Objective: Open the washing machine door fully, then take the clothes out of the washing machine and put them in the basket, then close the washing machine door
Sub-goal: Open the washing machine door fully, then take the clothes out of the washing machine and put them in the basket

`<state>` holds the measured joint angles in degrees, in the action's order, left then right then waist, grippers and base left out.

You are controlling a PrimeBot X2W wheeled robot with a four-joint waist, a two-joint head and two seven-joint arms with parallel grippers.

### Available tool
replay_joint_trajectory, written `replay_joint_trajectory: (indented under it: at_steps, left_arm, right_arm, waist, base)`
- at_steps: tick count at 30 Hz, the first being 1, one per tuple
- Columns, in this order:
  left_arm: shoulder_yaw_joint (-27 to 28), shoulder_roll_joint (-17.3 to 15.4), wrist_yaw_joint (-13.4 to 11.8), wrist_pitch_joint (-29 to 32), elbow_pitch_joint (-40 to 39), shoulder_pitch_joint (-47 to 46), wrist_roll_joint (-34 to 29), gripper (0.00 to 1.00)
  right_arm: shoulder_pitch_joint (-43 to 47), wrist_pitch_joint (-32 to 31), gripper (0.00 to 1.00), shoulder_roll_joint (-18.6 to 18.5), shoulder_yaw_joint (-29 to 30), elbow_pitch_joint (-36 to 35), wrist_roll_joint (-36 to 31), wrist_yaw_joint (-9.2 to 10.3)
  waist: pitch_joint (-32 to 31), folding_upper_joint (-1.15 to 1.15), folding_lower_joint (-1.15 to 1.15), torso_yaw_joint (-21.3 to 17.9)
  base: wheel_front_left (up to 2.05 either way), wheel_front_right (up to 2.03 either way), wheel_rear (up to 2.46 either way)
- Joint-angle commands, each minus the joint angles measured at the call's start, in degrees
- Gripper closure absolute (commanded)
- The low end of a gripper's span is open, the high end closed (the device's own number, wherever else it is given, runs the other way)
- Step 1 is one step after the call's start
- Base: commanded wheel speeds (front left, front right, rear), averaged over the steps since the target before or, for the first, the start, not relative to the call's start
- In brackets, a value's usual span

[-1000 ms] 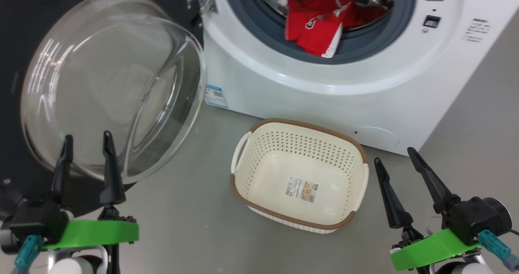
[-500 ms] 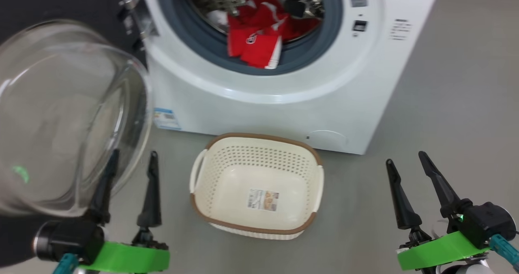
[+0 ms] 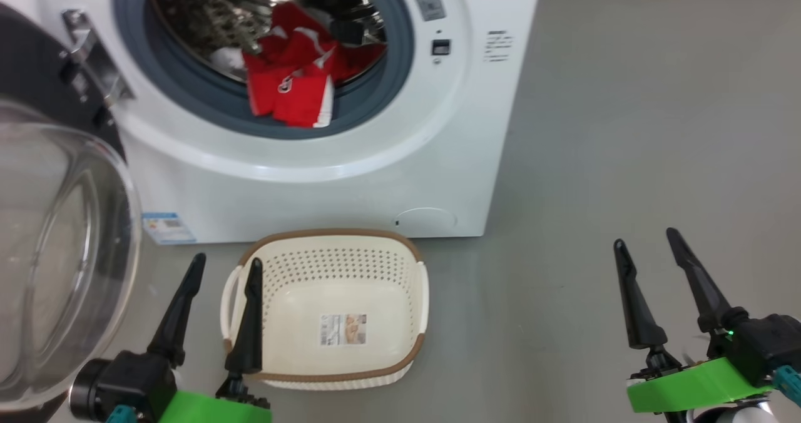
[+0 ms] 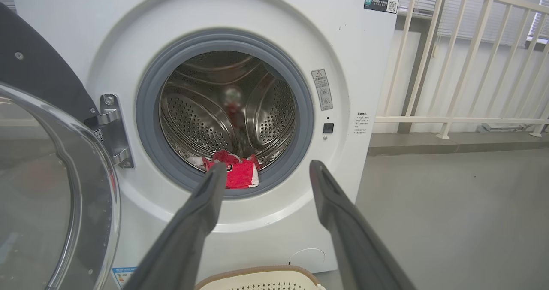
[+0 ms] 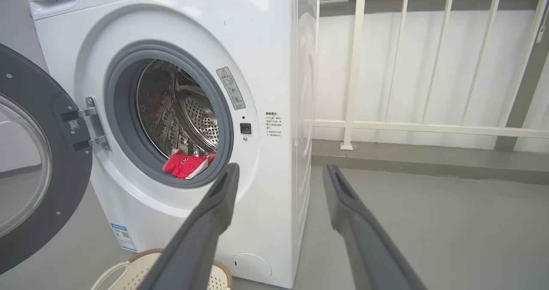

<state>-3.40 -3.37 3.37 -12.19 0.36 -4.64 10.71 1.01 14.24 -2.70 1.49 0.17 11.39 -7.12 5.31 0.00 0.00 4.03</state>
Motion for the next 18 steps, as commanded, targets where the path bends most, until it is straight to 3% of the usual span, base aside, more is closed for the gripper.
replay_joint_trajectory:
  at_steps: [1,10,18]
  left_arm:
    - [2.18,-1.15,-0.76,-0.25,-1.51,-0.07,-0.18,0.00]
    - [3.61,-1.00,-3.03,-0.44,-0.39,3.68,0.82,0.00]
    - [2.91,-1.55,-3.12,-0.40,-0.47,6.66,0.56,0.00]
  right_arm:
    - [-0.30,0.73,0.00,-0.18,-0.65,-2.26,-0.24,-0.36]
    - [3.54,0.74,0.00,-0.18,0.68,-3.15,-0.42,-0.36]
    - [5.79,0.75,0.00,-0.18,0.55,-2.19,-0.34,-0.36]
  waist:
    - [-1.52,0.00,0.00,-2.64]
    - [-5.07,0.00,0.00,-5.93]
    - [-6.96,0.00,0.00,-7.36]
  base:
    - [0.00,0.00,0.00]
    - [-0.17,0.09,0.07]
    - [-0.79,0.75,0.04]
